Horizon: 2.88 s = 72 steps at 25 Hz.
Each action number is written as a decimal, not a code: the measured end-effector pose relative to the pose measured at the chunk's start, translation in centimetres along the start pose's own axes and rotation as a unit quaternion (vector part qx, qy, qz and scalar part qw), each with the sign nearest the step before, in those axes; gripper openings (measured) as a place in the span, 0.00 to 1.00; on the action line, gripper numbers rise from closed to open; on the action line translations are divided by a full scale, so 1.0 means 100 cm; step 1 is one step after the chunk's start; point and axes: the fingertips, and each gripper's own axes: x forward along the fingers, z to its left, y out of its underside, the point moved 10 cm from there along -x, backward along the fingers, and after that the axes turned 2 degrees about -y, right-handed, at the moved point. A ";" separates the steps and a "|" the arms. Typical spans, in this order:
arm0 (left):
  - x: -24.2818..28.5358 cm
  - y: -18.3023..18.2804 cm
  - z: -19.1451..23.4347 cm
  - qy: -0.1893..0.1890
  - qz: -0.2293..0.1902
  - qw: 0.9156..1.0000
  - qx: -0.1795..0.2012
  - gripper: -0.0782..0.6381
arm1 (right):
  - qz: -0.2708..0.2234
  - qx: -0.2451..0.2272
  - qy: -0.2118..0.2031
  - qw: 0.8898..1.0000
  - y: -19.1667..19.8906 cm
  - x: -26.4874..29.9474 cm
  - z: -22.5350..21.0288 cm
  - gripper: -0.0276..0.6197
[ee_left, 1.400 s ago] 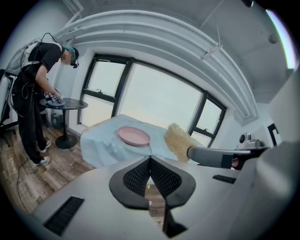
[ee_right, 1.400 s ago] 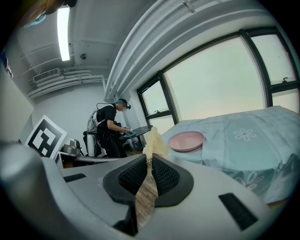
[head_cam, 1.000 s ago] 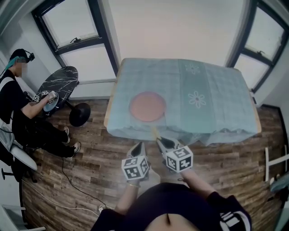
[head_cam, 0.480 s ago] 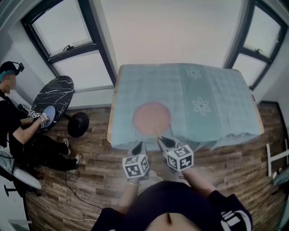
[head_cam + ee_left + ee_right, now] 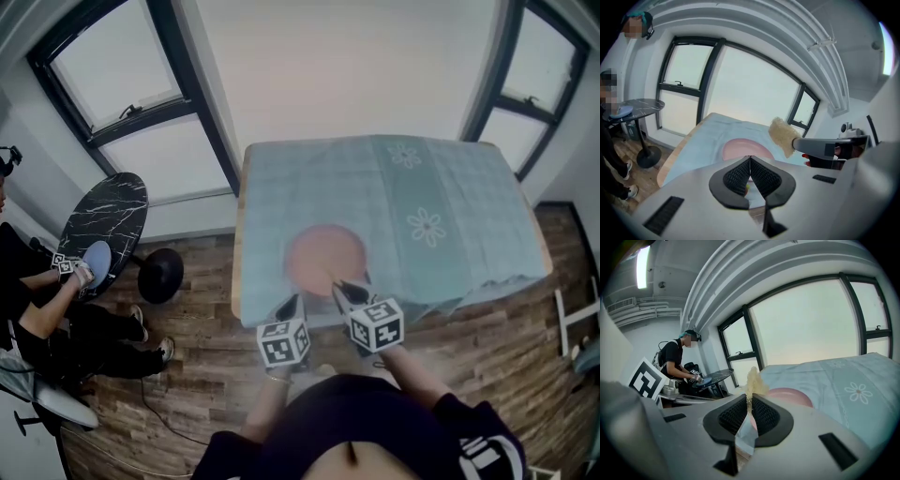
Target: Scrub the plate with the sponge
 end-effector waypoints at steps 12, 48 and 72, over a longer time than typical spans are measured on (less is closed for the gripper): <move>0.047 -0.005 0.030 0.029 0.025 0.999 0.000 0.13 | 0.045 -0.036 0.043 0.997 0.000 0.045 -0.018 0.10; 0.186 -0.017 0.083 0.013 0.122 0.992 0.011 0.31 | 0.189 -0.058 0.093 0.976 0.019 0.178 -0.135 0.10; 0.189 -0.011 0.088 -0.026 0.130 0.991 -0.019 0.16 | 0.234 -0.093 -0.001 0.968 0.041 0.204 -0.096 0.10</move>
